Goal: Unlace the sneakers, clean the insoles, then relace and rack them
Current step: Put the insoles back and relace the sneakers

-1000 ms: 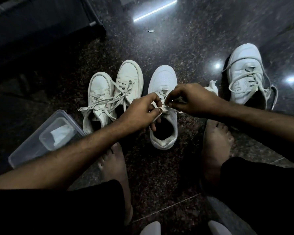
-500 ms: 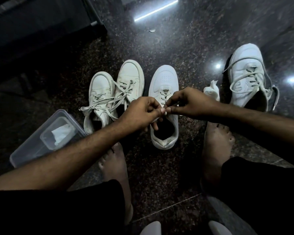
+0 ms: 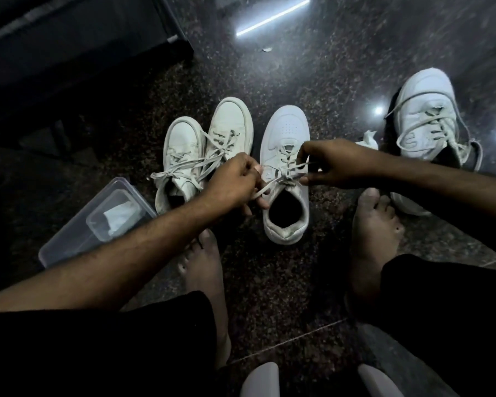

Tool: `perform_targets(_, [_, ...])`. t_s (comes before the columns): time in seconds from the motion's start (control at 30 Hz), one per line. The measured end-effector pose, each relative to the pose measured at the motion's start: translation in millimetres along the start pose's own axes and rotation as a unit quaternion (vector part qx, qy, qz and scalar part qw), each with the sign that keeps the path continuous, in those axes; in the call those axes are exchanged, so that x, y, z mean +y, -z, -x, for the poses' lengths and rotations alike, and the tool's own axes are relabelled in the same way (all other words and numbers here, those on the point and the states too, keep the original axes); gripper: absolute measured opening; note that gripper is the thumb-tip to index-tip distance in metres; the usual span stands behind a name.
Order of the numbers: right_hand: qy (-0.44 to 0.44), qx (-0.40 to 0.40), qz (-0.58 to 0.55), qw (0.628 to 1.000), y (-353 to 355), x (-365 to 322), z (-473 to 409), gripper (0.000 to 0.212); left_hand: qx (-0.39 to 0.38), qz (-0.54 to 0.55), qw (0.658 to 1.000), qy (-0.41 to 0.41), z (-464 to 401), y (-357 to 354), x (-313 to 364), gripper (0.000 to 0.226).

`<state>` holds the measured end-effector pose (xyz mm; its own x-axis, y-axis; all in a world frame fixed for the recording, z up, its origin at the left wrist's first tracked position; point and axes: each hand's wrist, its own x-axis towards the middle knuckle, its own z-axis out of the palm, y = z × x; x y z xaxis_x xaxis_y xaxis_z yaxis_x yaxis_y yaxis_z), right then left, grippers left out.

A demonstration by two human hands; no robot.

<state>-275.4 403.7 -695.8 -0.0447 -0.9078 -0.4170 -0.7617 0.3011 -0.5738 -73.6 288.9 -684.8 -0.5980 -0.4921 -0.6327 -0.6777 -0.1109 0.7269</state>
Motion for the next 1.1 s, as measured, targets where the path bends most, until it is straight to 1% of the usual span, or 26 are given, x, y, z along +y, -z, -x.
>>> perform_targets(0.07, [-0.021,0.021,-0.003,1.0,0,6,1,0.033,0.012,0.034,0.999,0.012,2,-1,1,0.013])
perform_targets(0.1, [-0.03,0.015,-0.02,0.999,1,8,2,0.031,0.016,0.036,0.999,0.009,3,-1,1,0.013])
perform_targets(0.2, [-0.029,-0.012,-0.04,0.999,1,13,5,0.024,0.032,0.05,0.998,-0.021,3,0,1,0.011])
perform_targets(0.27, [-0.028,0.009,-0.047,0.998,-1,15,5,0.018,0.033,0.083,0.995,-0.054,2,0,3,0.013])
perform_targets(0.37, [-0.025,0.026,-0.068,0.997,-1,15,4,0.017,0.008,0.141,0.985,-0.1,2,-2,5,0.012])
perform_targets(0.43, [-0.022,0.018,-0.044,0.999,-1,14,3,0.019,-0.021,0.198,0.973,-0.113,4,-2,10,0.009])
perform_targets(0.53, [-0.025,0.019,-0.014,0.999,-3,13,3,0.023,-0.052,0.265,0.959,-0.089,7,1,14,0.007])
perform_targets(0.63, [-0.032,0.003,-0.012,0.999,-3,11,6,0.018,-0.064,0.28,0.957,-0.044,7,2,13,0.007])
perform_targets(0.73, [-0.045,-0.005,-0.014,0.999,-3,7,8,0.013,-0.054,0.268,0.962,-0.021,3,-2,9,0.014])
perform_targets(0.8, [-0.051,0.002,-0.011,0.999,-3,4,10,0.015,-0.033,0.237,0.971,-0.008,0,-3,6,0.016])
perform_targets(0.87, [-0.055,0.009,-0.004,0.998,-3,3,11,0.019,-0.002,0.143,0.99,-0.013,0,-3,2,0.015])
perform_targets(0.93, [-0.055,0.008,-0.012,0.998,-4,7,10,0.02,0.011,0.061,0.998,-0.032,0,-2,-2,0.02])
perform_targets(1.03, [-0.056,-0.006,-0.046,0.997,-6,15,8,0.016,-0.012,-0.008,0.997,-0.074,-1,-3,-9,0.028])
perform_targets(1.1, [-0.063,-0.011,-0.086,0.994,-6,15,7,0.023,-0.011,-0.094,0.991,-0.097,-4,-2,-13,0.022])
